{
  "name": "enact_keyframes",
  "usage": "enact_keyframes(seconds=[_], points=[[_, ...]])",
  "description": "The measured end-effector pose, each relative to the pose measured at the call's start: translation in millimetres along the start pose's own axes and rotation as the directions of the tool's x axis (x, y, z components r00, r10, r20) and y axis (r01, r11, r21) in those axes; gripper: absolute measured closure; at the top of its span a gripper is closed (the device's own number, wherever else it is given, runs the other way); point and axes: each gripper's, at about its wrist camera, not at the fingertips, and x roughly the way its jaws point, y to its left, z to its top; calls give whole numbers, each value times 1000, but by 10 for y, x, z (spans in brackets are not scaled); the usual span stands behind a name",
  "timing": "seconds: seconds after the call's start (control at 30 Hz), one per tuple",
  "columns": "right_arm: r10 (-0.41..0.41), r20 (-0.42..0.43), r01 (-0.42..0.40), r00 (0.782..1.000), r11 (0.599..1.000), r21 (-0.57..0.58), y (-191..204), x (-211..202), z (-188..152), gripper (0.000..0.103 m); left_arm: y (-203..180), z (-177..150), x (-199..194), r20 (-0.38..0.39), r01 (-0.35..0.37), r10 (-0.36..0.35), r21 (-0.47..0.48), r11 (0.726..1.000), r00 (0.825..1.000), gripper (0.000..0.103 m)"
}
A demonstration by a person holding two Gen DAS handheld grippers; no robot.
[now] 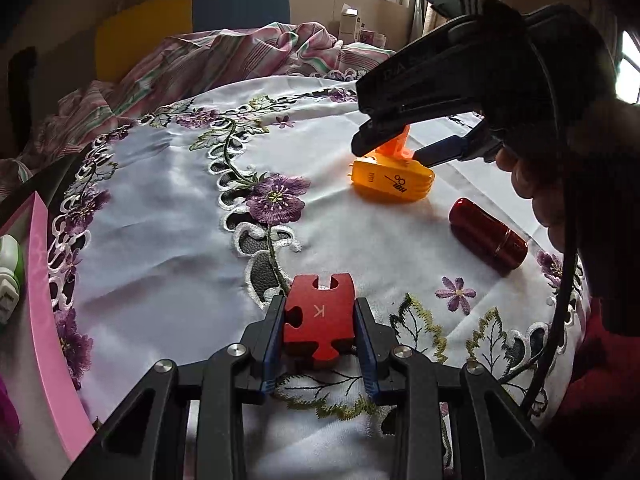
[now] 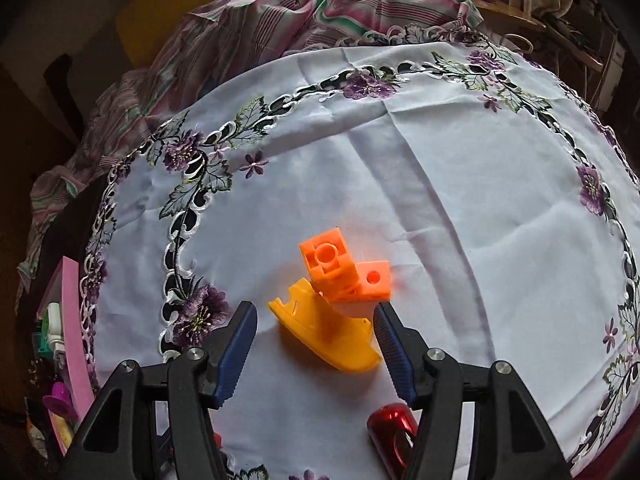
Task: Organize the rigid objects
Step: 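Grasp the yellow piece with the right tool, pulling it off the orange block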
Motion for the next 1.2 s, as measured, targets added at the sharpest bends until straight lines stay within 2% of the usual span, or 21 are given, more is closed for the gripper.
enact_keyframes(seconds=[0.07,0.1,0.3,0.5,0.6,0.63,0.7,0.73,1.0,1.2], points=[[101,-29,-101,994,995,16,3,32,-40,44,7,-10,-8,4,6,-6,-6,1000,1000,69],[117,-32,-116,993,993,28,16,41,-66,44,10,-13,-8,5,7,-7,-8,1000,1000,69],[89,-18,-88,996,995,37,-20,62,-47,44,12,-26,-19,17,11,-11,-24,1000,1000,69],[68,-10,-69,998,995,-73,197,115,-60,44,9,-37,-24,26,11,-11,-24,1000,1000,69],[14,-9,-16,1000,991,-136,277,181,-84,44,8,-39,-28,28,10,-10,-24,1000,1000,69],[-2,-20,-1,1000,988,-153,289,226,-94,49,4,-41,-30,30,9,-8,-23,1000,1000,69],[-94,8,93,996,969,-229,340,256,-133,72,-7,-46,-32,33,5,-4,-20,1000,999,69],[-100,13,101,995,965,-241,346,259,-142,75,-3,-41,-27,34,4,-3,-19,1000,999,69],[-44,-11,41,999,974,-224,244,274,-121,74,-5,-57,-38,36,-4,5,-16,1000,999,69],[-91,21,93,996,948,-303,359,273,-176,74,-14,-49,-27,36,-14,14,-10,1000,999,69]])
